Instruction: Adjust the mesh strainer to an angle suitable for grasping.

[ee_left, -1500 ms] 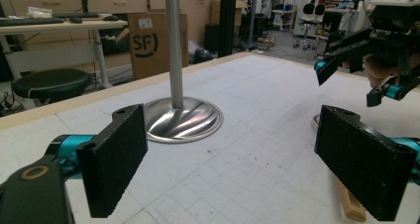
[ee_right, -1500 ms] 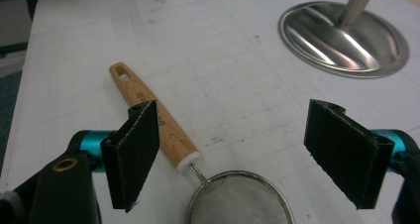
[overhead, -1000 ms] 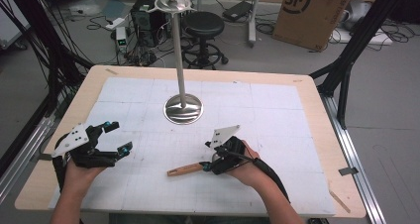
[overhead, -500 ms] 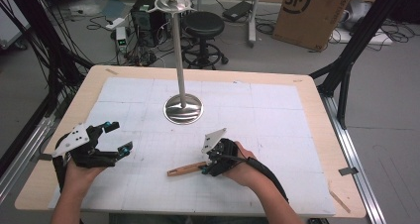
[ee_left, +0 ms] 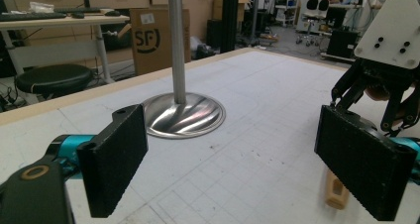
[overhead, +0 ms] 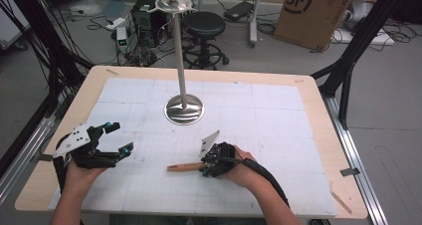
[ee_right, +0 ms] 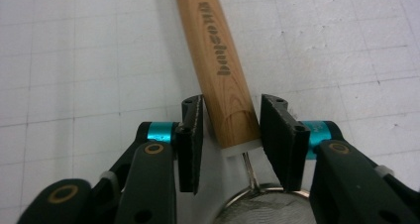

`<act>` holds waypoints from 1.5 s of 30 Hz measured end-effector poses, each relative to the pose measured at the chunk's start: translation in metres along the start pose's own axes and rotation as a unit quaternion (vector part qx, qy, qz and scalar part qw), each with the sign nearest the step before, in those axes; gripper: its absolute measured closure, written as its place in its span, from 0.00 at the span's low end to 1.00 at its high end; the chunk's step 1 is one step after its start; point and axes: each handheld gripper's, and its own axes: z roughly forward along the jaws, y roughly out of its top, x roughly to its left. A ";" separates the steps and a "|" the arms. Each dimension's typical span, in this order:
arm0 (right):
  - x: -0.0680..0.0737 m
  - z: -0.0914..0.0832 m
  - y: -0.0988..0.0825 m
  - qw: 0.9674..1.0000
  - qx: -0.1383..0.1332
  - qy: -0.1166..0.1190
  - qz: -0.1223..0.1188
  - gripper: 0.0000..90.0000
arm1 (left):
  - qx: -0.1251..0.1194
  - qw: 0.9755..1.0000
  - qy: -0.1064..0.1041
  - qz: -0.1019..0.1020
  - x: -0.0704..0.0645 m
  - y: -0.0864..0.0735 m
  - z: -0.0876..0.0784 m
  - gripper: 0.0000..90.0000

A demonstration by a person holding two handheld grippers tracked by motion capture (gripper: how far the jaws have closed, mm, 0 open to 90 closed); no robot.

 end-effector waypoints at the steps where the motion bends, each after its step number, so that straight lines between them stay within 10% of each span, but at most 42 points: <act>1: 0.000 0.000 0.000 1.000 0.002 0.000 0.004 0.70 | 0.001 1.000 -0.001 0.001 0.000 0.000 0.000 0.15; 17: 0.001 -0.001 0.004 0.999 0.027 -0.003 0.028 0.70 | 0.001 1.000 -0.002 0.000 0.000 0.000 0.000 0.15; 34: 0.001 0.004 0.026 0.992 0.120 -0.009 0.047 0.71 | 0.004 1.000 -0.006 -0.002 -0.001 -0.001 0.001 0.15; 45: 0.000 0.000 0.015 0.995 0.076 -0.002 0.066 0.76 | 0.007 1.000 -0.008 0.000 0.000 -0.001 0.000 0.15</act>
